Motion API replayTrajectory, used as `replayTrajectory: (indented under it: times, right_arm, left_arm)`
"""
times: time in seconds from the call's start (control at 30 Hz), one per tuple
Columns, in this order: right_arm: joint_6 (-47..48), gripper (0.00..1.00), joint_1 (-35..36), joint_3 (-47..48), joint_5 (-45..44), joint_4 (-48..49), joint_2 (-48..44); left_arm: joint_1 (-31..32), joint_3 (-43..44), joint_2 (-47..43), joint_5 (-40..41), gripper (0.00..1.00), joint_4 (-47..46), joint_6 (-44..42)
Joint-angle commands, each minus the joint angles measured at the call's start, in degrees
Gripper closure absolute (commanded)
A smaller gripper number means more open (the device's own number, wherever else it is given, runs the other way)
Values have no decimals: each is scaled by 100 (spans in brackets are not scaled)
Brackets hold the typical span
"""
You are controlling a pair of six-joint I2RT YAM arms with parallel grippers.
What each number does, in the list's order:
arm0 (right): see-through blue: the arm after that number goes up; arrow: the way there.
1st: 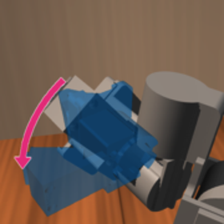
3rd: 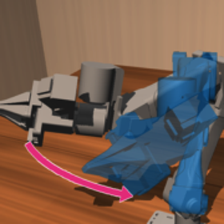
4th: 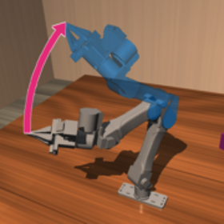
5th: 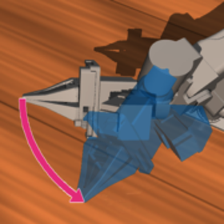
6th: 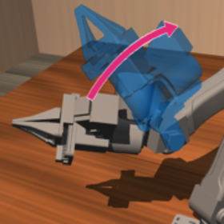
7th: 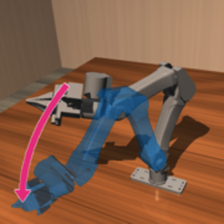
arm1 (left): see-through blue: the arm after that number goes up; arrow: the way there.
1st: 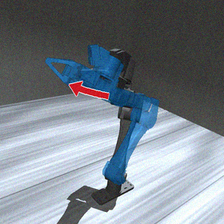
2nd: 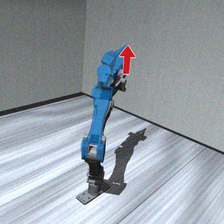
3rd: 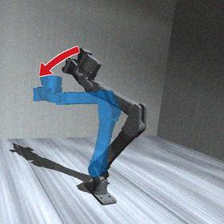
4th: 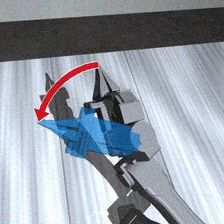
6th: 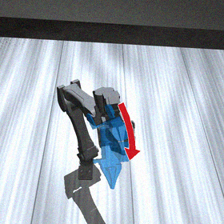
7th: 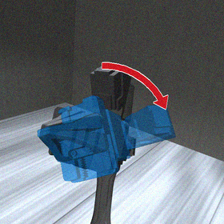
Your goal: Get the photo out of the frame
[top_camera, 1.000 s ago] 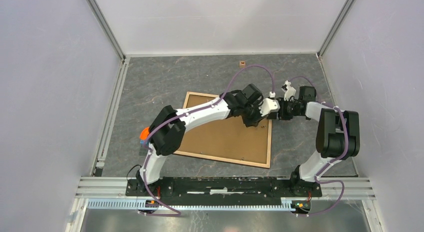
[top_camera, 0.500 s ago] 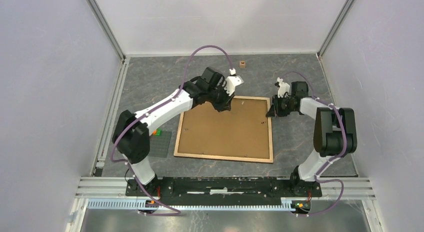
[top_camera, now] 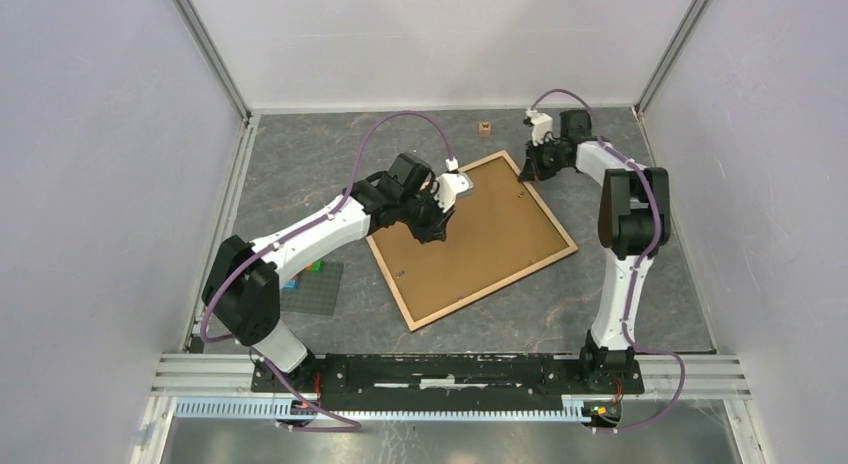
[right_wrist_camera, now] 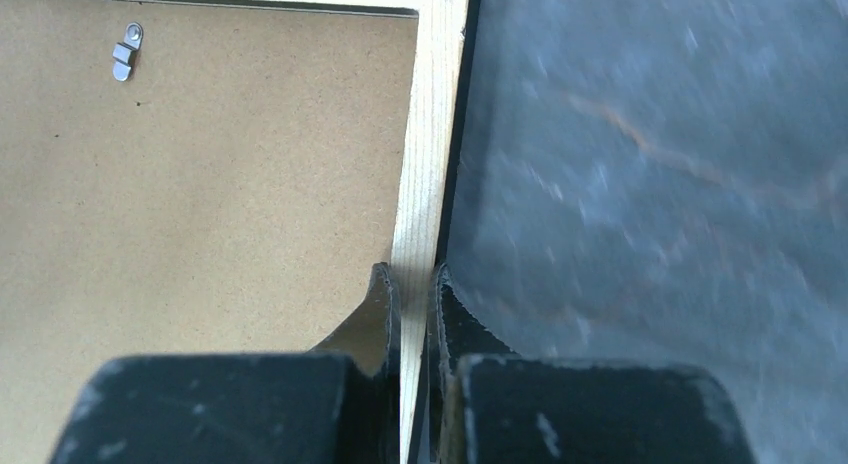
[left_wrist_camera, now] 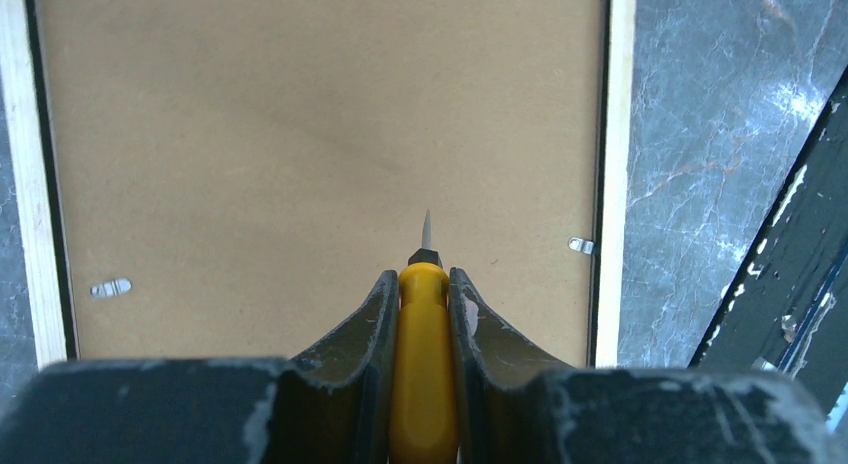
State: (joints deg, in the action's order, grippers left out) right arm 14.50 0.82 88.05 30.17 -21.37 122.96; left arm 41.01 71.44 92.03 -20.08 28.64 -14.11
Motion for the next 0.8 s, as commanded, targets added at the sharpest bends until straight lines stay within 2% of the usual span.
replayTrajectory:
  times: [0.0, 0.07, 0.2, 0.27, 0.4, 0.53, 0.77]
  right_arm:
    - [627, 100, 648, 946, 557, -513, 467]
    - [502, 94, 750, 1258, 558, -504, 510]
    - [229, 69, 701, 1393, 361, -500, 202]
    - [177, 61, 610, 1075, 159, -464, -207]
    - [40, 50, 420, -31, -27, -344, -1098]
    - [268, 49, 394, -1154, -212, -356, -1815]
    - [615, 48, 400, -2060, -262, -653, -2105]
  left_arm:
    - [23, -45, -261, -179, 98, -73, -399]
    - [16, -26, -246, -198, 98, -53, -374]
    - [-33, 36, -194, -206, 98, -87, -217]
    - [-120, 66, -165, -237, 98, -150, -62]
    - [-366, 160, -43, -336, 98, -251, 275]
    - [-480, 176, 4, -359, 98, -342, 382]
    - [-565, 238, 61, -370, 98, -356, 426]
